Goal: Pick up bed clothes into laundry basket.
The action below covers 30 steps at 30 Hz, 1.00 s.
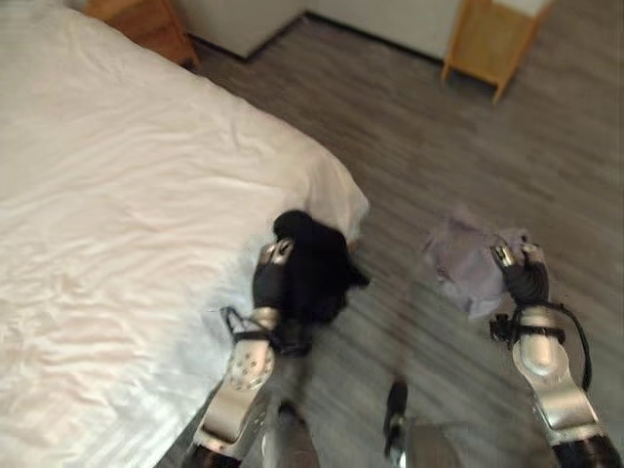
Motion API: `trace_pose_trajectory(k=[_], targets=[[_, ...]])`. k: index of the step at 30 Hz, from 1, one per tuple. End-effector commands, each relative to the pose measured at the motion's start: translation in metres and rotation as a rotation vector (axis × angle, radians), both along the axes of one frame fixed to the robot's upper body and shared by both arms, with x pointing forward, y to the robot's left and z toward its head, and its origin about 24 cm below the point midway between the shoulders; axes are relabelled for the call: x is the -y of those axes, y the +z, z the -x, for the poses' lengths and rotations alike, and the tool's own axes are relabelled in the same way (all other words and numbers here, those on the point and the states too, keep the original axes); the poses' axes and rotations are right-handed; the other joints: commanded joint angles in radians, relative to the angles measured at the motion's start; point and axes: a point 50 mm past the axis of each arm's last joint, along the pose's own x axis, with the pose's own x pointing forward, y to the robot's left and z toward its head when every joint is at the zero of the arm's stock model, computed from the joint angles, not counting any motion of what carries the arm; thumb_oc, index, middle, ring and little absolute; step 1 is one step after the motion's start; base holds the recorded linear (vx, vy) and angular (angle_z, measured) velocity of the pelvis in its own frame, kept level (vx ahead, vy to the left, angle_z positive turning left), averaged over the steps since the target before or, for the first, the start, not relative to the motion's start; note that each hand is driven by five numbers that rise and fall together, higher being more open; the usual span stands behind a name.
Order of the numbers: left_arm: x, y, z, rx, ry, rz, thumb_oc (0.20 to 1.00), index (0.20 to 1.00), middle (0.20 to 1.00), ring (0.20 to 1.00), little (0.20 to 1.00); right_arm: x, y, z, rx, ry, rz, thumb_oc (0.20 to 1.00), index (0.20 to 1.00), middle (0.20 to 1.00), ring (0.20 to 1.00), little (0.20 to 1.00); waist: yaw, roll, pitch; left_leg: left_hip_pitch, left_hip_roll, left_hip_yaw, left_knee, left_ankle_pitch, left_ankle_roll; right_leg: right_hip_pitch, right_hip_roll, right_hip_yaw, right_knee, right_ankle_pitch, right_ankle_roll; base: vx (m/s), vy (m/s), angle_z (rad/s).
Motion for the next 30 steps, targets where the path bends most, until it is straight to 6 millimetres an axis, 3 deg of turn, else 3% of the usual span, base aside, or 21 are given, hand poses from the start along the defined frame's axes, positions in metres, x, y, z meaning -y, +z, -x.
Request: trace_pose_trajectory(k=[1, 2, 3, 4, 5, 9, 10, 11, 12, 13, 14, 15, 18, 19, 22, 25, 27, 28, 30], targets=[[0.006, 0.03, -0.012, 0.212, 0.028, -0.12, 0.2, 0.2, 0.2, 0.2, 0.2, 0.004, 0.051, -0.005, 0.251, -0.002, 0.099, 0.2, 0.2, 0.2, 0.2, 0.2, -0.018, -0.003, 0.013, 0.184, -0.052, 0.124, -0.354, -0.027, 0.104, -0.033, -0.064, -0.029, 0.151, -0.105, 0.101, -0.22, 0.159, -1.18], [0.009, 0.032, -0.018, 0.228, 0.048, -0.154, 0.2, 0.2, 0.2, 0.2, 0.2, 0.003, 0.053, -0.008, 0.256, 0.003, 0.11, 0.2, 0.2, 0.2, 0.2, 0.2, -0.036, -0.007, 0.019, 0.201, -0.06, 0.139, -0.407, -0.013, 0.109, -0.085, -0.073, -0.018, 0.199, -0.089, 0.124, -0.22, 0.156, -0.77], [0.009, 0.032, -0.018, 0.231, 0.049, -0.154, 0.2, 0.2, 0.2, 0.2, 0.2, 0.003, 0.054, -0.008, 0.258, 0.003, 0.11, 0.2, 0.2, 0.2, 0.2, 0.2, -0.034, -0.009, 0.017, 0.199, -0.063, 0.142, -0.414, -0.005, 0.109, -0.092, -0.075, -0.015, 0.199, -0.084, 0.123, -0.22, 0.115, -0.61], [0.01, 0.04, -0.031, 0.268, 0.109, -0.209, 0.2, 0.2, 0.2, 0.2, 0.2, -0.002, 0.058, -0.014, 0.272, 0.014, 0.111, 0.2, 0.2, 0.2, 0.2, 0.2, -0.056, -0.019, 0.026, 0.212, -0.061, 0.183, -0.468, 0.021, 0.114, -0.18, -0.089, 0.009, 0.264, -0.026, 0.17, -0.19, 0.064, -0.71], [0.009, 0.041, -0.037, 0.272, 0.14, -0.229, 0.2, 0.2, 0.2, 0.2, 0.2, -0.005, 0.06, -0.015, 0.277, 0.021, 0.122, 0.2, 0.2, 0.2, 0.2, 0.2, -0.063, -0.019, 0.027, 0.216, -0.06, 0.195, -0.484, 0.026, 0.118, -0.209, -0.094, 0.017, 0.287, -0.005, 0.183, -0.19, 0.059, -0.92], [0.0, 0.042, -0.05, 0.254, 0.211, -0.249, 0.2, 0.2, 0.2, 0.2, 0.2, -0.008, 0.06, -0.019, 0.262, 0.038, 0.15, 0.2, 0.2, 0.2, 0.2, 0.2, -0.076, -0.012, 0.041, 0.219, -0.062, 0.214, -0.48, 0.027, 0.131, -0.231, -0.103, 0.022, 0.326, -0.02, 0.17, -0.08, -0.007, -0.6], [-0.011, 0.039, -0.054, 0.215, 0.252, -0.22, 0.2, 0.2, 0.2, 0.2, 0.2, -0.011, 0.058, -0.025, 0.232, 0.062, 0.126, 0.2, 0.2, 0.2, 0.2, 0.2, -0.065, 0.002, 0.046, 0.206, -0.052, 0.243, -0.457, 0.023, 0.132, -0.215, -0.156, -0.009, 0.331, -0.04, 0.152, -0.16, -0.059, -0.35], [-0.017, 0.041, -0.056, 0.21, 0.271, -0.205, 0.2, 0.2, 0.2, 0.2, 0.2, -0.015, 0.057, -0.029, 0.215, 0.087, 0.093, 0.2, 0.2, 0.2, 0.2, 0.2, -0.059, 0.009, 0.05, 0.202, -0.046, 0.254, -0.45, 0.022, 0.133, -0.218, -0.176, -0.011, 0.344, -0.034, 0.142, -0.16, -0.137, -0.52], [-0.024, 0.037, -0.054, 0.188, 0.29, -0.188, 0.2, 0.2, 0.2, 0.2, 0.2, -0.017, 0.054, -0.029, 0.192, 0.125, 0.053, 0.2, 0.2, 0.2, 0.2, 0.2, -0.045, 0.011, 0.043, 0.196, -0.041, 0.258, -0.444, 0.018, 0.125, -0.178, -0.193, -0.013, 0.307, -0.046, 0.141, -0.07, -0.207, -0.58], [-0.024, 0.034, -0.051, 0.179, 0.27, -0.198, 0.2, 0.2, 0.2, 0.2, 0.2, -0.016, 0.049, -0.029, 0.163, 0.142, -0.005, 0.2, 0.2, 0.2, 0.2, 0.2, -0.042, 0.0, 0.035, 0.197, -0.042, 0.25, -0.436, 0.017, 0.12, -0.125, -0.178, 0.003, 0.226, -0.058, 0.127, -0.03, -0.178, -0.51], [-0.024, 0.034, -0.051, 0.179, 0.27, -0.198, 0.2, 0.2, 0.2, 0.2, 0.2, -0.016, 0.049, -0.029, 0.163, 0.142, -0.005, 0.2, 0.2, 0.2, 0.2, 0.2, -0.042, 0.0, 0.036, 0.198, -0.042, 0.249, -0.436, 0.017, 0.12, -0.124, -0.178, 0.003, 0.226, -0.058, 0.127, 0.06, -0.141, -0.22], [-0.037, 0.027, -0.044, 0.157, 0.307, -0.185, 0.2, 0.2, 0.2, 0.2, 0.2, -0.019, 0.044, -0.028, 0.14, 0.179, -0.005, 0.2, 0.2, 0.2, 0.2, 0.2, -0.019, -0.012, -0.009, 0.194, -0.042, 0.276, -0.419, 0.024, 0.107, -0.054, -0.181, -0.018, 0.106, -0.061, 0.14, 0.09, -0.121, -0.1], [-0.044, 0.016, -0.038, 0.113, 0.326, -0.17, 0.2, 0.2, 0.2, 0.2, 0.2, -0.019, 0.039, -0.024, 0.128, 0.181, 0.002, 0.2, 0.2, 0.2, 0.2, 0.2, -0.015, -0.012, -0.045, 0.197, -0.03, 0.29, -0.431, 0.041, 0.092, -0.009, -0.149, -0.009, 0.012, -0.041, 0.143, 0.08, -0.157, -0.53], [-0.101, -0.115, 0.019, -0.499, 0.373, -0.201, 0.2, 0.2, 0.2, 0.2, 0.2, 0.017, -0.144, 0.063, -0.579, -0.114, -0.401, 0.2, 0.2, 0.2, 0.2, 0.2, -0.077, 0.017, -0.069, 0.309, 0.045, 0.128, -0.603, 0.116, 0.039, -0.009, -0.117, 0.03, 0.211, -0.107, 0.155, -0.01, -0.099, -0.43], [-0.109, -0.117, 0.029, -0.515, 0.414, -0.18, 0.2, 0.2, 0.2, 0.2, 0.2, 0.013, -0.149, 0.065, -0.605, -0.11, -0.406, 0.2, 0.2, 0.2, 0.2, 0.2, -0.048, 0.008, -0.108, 0.27, 0.006, 0.12, -0.607, 0.134, 0.071, 0.086, -0.038, 0.038, 0.247, -0.215, 0.118, -0.2, 0.146, 0.24], [-0.113, -0.121, 0.038, -0.541, 0.44, -0.143, 0.2, 0.2, 0.2, 0.2, 0.2, 0.01, -0.145, 0.056, -0.608, -0.072, -0.359, 0.2, 0.2, 0.2, 0.2, 0.2, -0.006, -0.015, -0.129, 0.254, -0.024, 0.132, -0.607, 0.139, 0.079, 0.133, -0.023, 0.022, 0.176, -0.226, 0.101, -0.1, 0.032, -0.23], [-0.11, -0.118, 0.033, -0.514, 0.418, -0.182, 0.2, 0.2, 0.2, 0.2, 0.2, 0.01, -0.122, 0.033, -0.553, 0.017, -0.167, 0.2, 0.2, 0.2, 0.2, 0.2, 0.004, -0.022, -0.157, 0.244, -0.025, 0.118, -0.607, 0.148, 0.07, 0.12, 0.006, 0.044, 0.097, -0.199, 0.088, -0.02, -0.09, -0.61], [-0.11, -0.108, 0.02, -0.458, 0.429, -0.23, 0.2, 0.2, 0.2, 0.2, 0.2, 0.011, -0.101, 0.016, -0.475, 0.036, -0.051, 0.2, 0.2, 0.2, 0.2, 0.2, 0.011, -0.028, -0.169, 0.243, -0.019, 0.123, -0.607, 0.156, 0.059, 0.137, 0.001, 0.026, 0.049, -0.179, 0.085, 0.04, -0.137, -0.12], [-0.111, -0.092, 0.003, -0.376, 0.437, -0.265, 0.2, 0.2, 0.2, 0.2, 0.2, 0.016, -0.079, 0.002, -0.398, 0.03, 0.031, 0.2, 0.2, 0.2, 0.2, 0.2, 0.012, -0.036, -0.176, 0.245, -0.01, 0.122, -0.607, 0.161, 0.042, 0.153, -0.003, 0.016, 0.014, -0.171, 0.082, 0.02, -0.13, 0.13]])
